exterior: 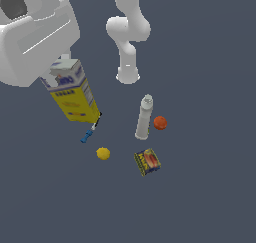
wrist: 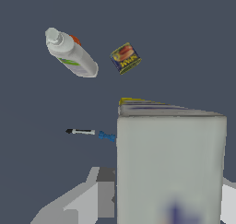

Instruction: Pick up a designated object from a clutter of objects.

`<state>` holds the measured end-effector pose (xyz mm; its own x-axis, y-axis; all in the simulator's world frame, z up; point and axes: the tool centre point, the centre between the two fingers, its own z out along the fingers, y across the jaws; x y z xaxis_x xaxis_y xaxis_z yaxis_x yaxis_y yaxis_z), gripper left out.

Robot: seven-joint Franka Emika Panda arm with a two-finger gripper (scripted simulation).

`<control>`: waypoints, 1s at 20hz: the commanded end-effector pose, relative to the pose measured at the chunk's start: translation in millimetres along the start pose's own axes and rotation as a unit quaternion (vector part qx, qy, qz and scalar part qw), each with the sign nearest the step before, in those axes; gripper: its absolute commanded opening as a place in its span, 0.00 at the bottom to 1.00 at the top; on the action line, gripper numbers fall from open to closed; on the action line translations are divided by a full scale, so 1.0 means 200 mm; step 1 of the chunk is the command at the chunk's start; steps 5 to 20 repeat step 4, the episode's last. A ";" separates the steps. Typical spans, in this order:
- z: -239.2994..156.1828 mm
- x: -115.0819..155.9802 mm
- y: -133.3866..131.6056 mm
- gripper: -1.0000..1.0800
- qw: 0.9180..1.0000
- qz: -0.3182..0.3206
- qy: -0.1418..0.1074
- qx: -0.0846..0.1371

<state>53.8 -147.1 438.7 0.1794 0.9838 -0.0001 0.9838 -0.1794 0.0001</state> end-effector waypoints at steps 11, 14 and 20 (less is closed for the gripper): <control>-0.02 -0.03 0.01 0.00 1.000 -0.001 0.000 0.000; -0.02 -0.03 0.01 0.00 1.000 -0.001 0.000 0.000; -0.02 -0.03 0.01 0.00 1.000 -0.001 0.000 0.000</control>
